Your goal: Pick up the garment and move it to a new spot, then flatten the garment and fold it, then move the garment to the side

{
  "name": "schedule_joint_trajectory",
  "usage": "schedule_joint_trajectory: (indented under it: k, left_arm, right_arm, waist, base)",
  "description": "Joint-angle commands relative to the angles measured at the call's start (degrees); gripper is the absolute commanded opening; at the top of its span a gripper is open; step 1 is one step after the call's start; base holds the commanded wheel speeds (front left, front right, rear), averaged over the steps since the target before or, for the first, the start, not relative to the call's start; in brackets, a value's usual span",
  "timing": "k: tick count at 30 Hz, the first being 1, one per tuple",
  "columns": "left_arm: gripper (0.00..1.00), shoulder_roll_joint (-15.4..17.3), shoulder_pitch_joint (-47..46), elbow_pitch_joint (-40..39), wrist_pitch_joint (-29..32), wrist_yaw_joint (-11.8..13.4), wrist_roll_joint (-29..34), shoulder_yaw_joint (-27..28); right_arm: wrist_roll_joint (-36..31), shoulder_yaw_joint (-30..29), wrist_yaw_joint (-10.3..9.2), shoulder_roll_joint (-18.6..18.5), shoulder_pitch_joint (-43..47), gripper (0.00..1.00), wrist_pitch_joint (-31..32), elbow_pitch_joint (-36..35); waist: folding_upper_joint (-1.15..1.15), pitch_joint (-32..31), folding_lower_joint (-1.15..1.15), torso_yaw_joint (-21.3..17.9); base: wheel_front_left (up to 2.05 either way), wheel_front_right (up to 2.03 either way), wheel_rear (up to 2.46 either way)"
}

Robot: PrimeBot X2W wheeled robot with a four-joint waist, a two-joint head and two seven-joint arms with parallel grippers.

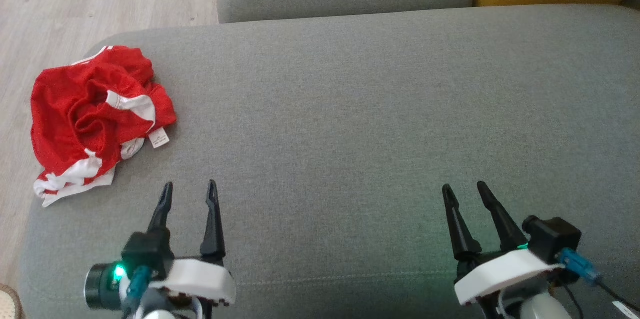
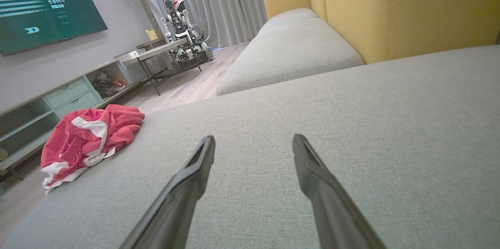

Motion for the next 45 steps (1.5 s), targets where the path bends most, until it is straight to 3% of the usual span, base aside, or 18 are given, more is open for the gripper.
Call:
schedule_joint_trajectory:
  k: [1,15,29,36,45]
  left_arm:
    - [1.00,0.1,-1.1,-1.9,-1.1,-0.5,2.3,1.9]
    - [1.00,-3.1,0.7,0.3,-3.4,-4.4,12.2,5.3]
    - [1.00,-7.0,2.1,3.4,-3.5,-11.2,11.6,10.8]
    - [1.00,-8.0,1.8,3.2,-3.5,-12.4,12.9,12.5]
    - [1.00,-8.7,1.5,2.4,-3.5,-12.0,13.7,13.8]
  right_arm:
    - [-2.1,1.1,-0.01,-0.7,-3.2,1.00,-1.1,-1.9]
    - [-11.0,3.1,-0.01,-0.8,-3.7,1.00,-3.4,0.2]
    - [-10.7,1.9,-0.01,-0.8,-3.1,1.00,-3.5,0.4]
    - [-10.9,1.5,-0.01,-0.8,-3.3,1.00,-3.5,0.2]
    - [-11.3,1.2,-0.01,-0.8,-3.1,1.00,-3.5,-0.1]
  waist:
    - [0.00,-0.1,0.00,-0.1]
    - [0.00,-0.3,0.00,-0.3]
    - [0.00,-0.5,0.00,0.3]
    - [0.00,0.2,0.00,0.5]
    - [0.00,0.3,0.00,2.0]
  base:
    - [0.00,0.00,0.00]
    - [0.00,0.00,0.00]
    - [0.00,0.00,0.00]
    - [0.00,0.00,0.00]
    - [0.00,0.00,0.00]
